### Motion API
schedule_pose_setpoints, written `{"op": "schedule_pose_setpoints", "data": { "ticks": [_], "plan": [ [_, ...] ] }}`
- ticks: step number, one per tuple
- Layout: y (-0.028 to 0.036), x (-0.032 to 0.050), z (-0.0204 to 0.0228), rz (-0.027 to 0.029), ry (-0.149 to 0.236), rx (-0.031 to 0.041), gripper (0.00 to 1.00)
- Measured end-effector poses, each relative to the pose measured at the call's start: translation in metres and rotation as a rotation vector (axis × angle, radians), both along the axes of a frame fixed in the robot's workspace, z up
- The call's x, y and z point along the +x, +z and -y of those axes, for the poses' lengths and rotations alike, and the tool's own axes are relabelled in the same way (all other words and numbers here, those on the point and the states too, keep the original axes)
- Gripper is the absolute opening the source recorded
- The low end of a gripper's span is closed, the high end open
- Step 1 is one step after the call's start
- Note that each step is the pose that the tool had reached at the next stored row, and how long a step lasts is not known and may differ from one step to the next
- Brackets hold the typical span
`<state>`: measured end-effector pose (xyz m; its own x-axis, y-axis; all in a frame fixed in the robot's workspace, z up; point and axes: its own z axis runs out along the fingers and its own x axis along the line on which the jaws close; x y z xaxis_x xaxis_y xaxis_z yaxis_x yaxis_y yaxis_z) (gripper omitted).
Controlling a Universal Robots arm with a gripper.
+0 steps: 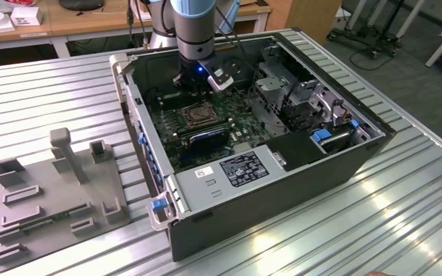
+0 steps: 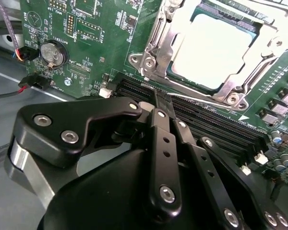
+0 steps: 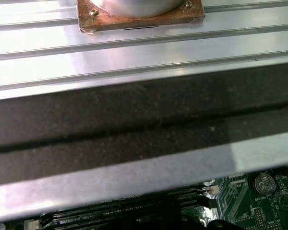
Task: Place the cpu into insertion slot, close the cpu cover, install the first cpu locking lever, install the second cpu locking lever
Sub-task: 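Install the first cpu locking lever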
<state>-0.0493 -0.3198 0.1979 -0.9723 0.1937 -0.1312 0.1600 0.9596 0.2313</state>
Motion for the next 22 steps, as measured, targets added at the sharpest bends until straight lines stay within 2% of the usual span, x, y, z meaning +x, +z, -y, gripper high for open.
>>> {"op": "schedule_pose_setpoints", "data": {
  "ticks": [6,10,22],
  "plan": [
    [-0.0004,-0.0004,0.0011,0.0042,0.0,0.0,0.11],
    [-0.0008,-0.0005,0.0027,0.0047,0.001,0.0001,0.11],
    [-0.0031,-0.0019,0.004,0.0057,0.001,-0.0023,0.11]
  ]
}}
